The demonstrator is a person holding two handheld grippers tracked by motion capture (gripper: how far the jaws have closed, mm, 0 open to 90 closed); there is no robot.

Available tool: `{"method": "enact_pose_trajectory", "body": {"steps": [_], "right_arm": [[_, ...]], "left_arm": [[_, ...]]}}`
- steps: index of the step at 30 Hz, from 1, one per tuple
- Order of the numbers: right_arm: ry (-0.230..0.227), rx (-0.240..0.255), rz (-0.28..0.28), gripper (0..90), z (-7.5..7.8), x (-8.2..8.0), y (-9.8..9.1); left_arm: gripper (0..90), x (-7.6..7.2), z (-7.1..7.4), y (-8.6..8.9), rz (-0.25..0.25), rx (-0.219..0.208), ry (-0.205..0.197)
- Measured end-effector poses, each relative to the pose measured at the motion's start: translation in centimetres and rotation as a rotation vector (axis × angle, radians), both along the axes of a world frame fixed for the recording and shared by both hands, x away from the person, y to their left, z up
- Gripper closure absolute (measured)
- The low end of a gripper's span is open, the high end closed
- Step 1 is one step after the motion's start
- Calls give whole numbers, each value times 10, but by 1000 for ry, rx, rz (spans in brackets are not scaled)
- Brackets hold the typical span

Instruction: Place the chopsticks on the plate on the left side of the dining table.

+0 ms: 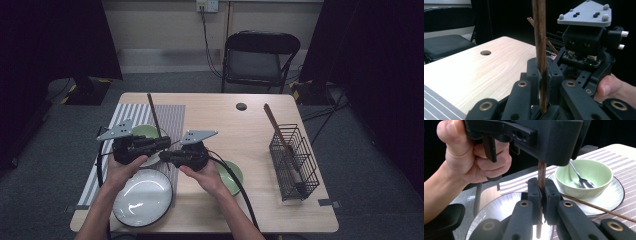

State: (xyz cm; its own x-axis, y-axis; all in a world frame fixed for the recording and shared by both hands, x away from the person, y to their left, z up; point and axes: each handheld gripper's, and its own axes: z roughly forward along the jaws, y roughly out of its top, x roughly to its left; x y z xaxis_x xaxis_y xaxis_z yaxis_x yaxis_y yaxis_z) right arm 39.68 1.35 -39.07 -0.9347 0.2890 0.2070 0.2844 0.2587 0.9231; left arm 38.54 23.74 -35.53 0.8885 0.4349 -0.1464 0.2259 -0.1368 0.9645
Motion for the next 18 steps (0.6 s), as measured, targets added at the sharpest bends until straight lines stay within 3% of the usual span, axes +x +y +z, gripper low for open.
{"method": "enact_pose_trajectory", "body": {"steps": [11,13,18], "right_arm": [[-4,-18,-15,864,2,-1,-6],[-29,-24,-32,865,5,-3,-9],[-30,-32,-33,865,8,-5,-10]], "left_arm": [[786,3,-3,5,9,6,-1],[777,3,-3,6,0,-18,4],[761,3,-3,6,8,-4,-1]]}}
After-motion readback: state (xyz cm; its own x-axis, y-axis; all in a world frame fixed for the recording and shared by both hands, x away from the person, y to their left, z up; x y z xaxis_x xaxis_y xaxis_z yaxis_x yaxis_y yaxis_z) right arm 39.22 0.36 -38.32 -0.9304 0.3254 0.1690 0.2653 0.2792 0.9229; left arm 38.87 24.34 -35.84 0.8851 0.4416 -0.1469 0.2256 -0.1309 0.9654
